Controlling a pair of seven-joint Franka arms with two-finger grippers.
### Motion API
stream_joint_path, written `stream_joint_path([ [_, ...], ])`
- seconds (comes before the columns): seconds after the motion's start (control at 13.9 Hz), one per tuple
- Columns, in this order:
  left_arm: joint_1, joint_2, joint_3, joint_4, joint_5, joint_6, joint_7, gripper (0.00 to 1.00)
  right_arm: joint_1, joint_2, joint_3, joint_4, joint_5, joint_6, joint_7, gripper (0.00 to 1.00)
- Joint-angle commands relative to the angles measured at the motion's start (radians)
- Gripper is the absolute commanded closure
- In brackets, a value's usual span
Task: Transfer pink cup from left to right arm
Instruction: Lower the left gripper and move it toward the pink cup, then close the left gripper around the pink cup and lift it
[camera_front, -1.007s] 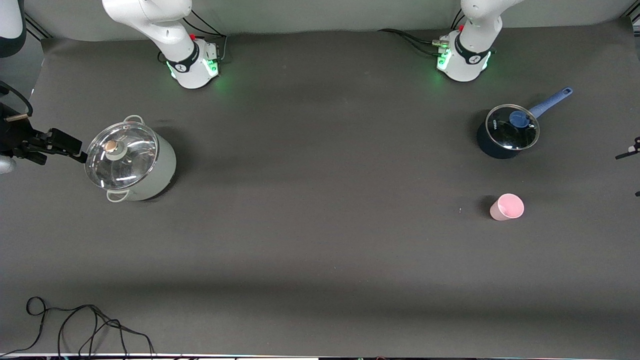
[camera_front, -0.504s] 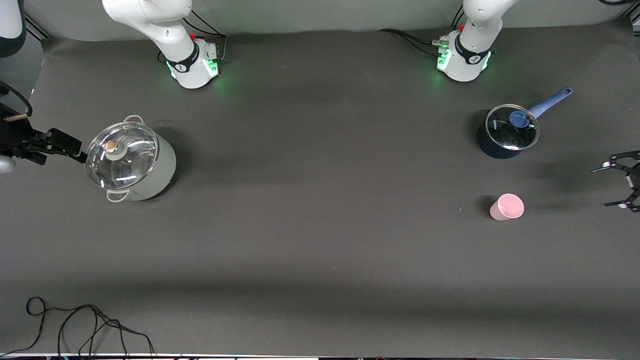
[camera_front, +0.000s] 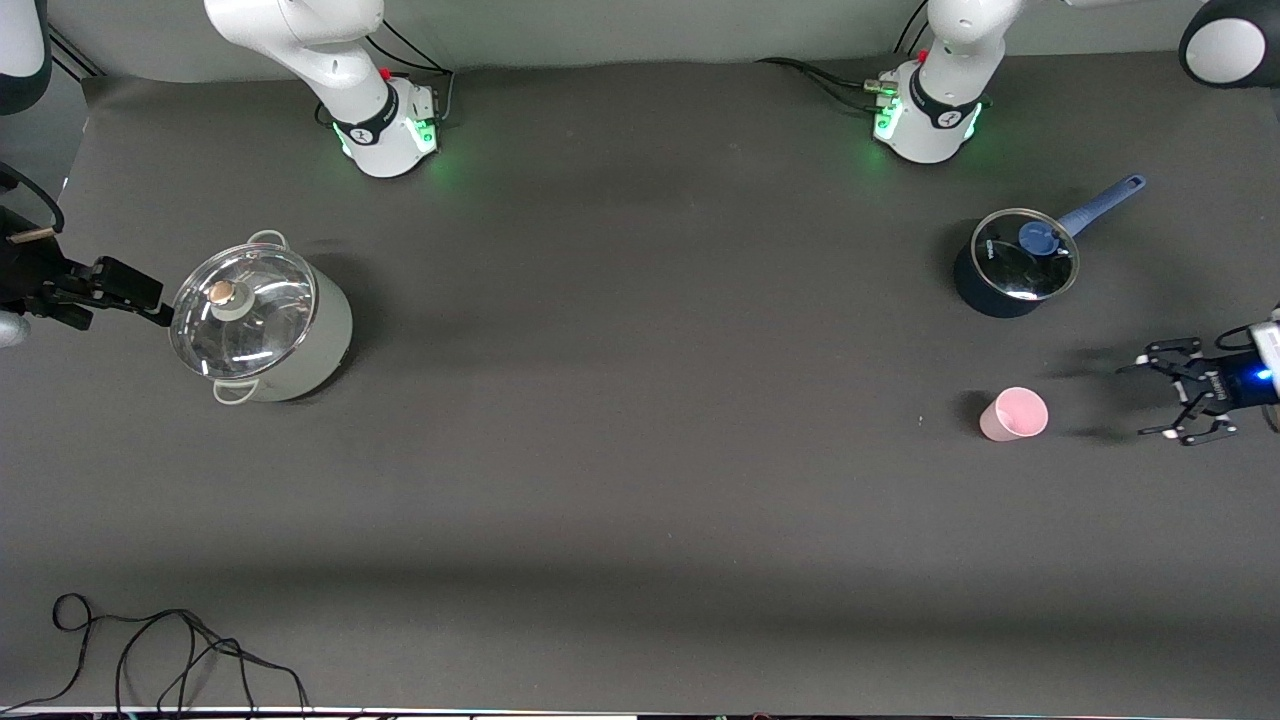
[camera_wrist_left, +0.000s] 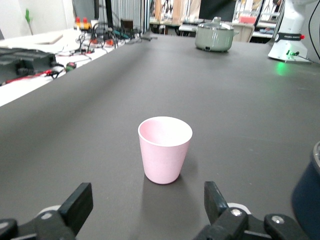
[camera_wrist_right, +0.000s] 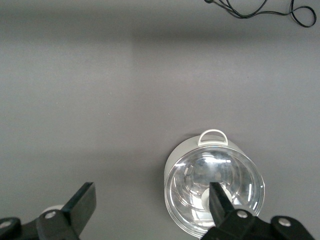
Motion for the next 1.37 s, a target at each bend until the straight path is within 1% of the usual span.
stream_joint_path([
  [0.0,0.009,0.068,-0.017,0.041,-0.041,-0.044,0.054,0.01,0.001,-0.008,0.0,0.004,0.0,0.006,0.007,0.0],
  [0.14,0.003,0.099,-0.019,0.039,-0.062,-0.058,0.089,0.0,0.001,-0.008,0.0,0.006,0.0,0.009,0.007,0.0],
  [0.29,0.006,0.13,-0.046,0.038,-0.064,-0.063,0.094,0.0,0.001,-0.008,0.0,0.003,-0.002,0.016,0.007,0.0],
  [0.86,-0.012,0.21,-0.117,0.033,-0.085,-0.04,0.134,0.0,-0.001,-0.01,-0.003,0.001,0.0,0.015,-0.023,0.0],
  [1.22,-0.052,0.227,-0.117,0.032,-0.131,-0.037,0.135,0.01,-0.001,-0.008,-0.003,0.001,0.001,0.015,-0.024,0.0],
  [1.29,-0.06,0.228,-0.117,0.032,-0.139,-0.037,0.135,0.06,-0.001,-0.008,-0.006,0.001,0.001,0.015,-0.024,0.0],
])
